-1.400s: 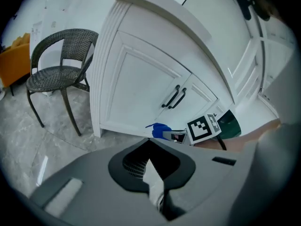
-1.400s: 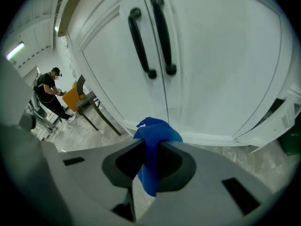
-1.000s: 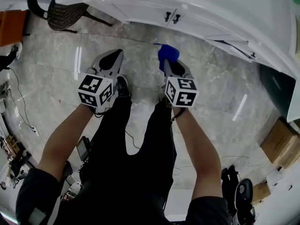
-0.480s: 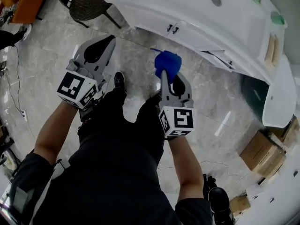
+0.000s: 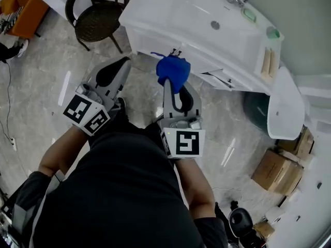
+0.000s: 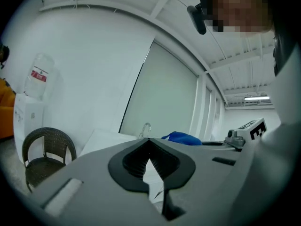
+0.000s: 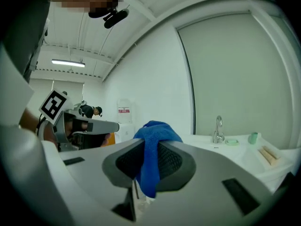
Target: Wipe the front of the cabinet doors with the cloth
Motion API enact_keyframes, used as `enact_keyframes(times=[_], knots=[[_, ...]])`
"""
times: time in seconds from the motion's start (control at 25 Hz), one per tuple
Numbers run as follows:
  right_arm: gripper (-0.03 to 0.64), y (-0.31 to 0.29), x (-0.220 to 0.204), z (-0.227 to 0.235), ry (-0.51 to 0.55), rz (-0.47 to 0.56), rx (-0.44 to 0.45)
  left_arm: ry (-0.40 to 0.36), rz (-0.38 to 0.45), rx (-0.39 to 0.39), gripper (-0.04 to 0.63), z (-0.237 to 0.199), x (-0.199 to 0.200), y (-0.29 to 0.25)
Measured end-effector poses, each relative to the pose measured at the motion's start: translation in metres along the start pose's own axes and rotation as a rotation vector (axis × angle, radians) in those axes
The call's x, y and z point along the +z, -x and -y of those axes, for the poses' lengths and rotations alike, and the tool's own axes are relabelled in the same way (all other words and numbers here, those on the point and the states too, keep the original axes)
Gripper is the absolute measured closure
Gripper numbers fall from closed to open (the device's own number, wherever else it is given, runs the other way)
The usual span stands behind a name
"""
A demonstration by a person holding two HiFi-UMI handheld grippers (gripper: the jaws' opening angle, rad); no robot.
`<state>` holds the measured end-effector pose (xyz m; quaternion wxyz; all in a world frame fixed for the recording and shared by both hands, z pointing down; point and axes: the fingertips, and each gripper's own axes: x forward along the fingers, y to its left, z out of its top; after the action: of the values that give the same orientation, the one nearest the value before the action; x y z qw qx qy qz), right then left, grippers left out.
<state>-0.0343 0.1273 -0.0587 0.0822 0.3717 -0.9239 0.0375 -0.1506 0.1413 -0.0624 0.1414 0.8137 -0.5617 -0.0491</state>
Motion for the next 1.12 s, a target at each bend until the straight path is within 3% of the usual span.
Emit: enact_keyframes(times=[0.12, 0.28, 0.44, 0.76, 1.12], knots=[[0.56, 0.004, 0.02, 0.002, 0.032, 0.042, -0.036, 0.004, 0.036, -0.036, 0.597, 0.01, 0.011, -0.002], [0.56, 0.009, 0.026, 0.005, 0.062, 0.059, -0.071, -0.047, 0.084, -0.071, 0.597, 0.01, 0.023, -0.008], [0.56, 0.014, 0.015, -0.011, 0.071, 0.027, -0.052, -0.054, 0.095, -0.024, 0.597, -0.021, 0.025, 0.0], [0.56, 0.009, 0.015, -0.027, 0.07, 0.027, -0.002, 0.009, 0.117, 0.058, 0.597, -0.053, 0.028, 0.015], [0.56, 0.003, 0.011, -0.026, 0.032, 0.017, 0.018, 0.024, 0.125, 0.066, 0.597, -0.059, 0.033, 0.015]])
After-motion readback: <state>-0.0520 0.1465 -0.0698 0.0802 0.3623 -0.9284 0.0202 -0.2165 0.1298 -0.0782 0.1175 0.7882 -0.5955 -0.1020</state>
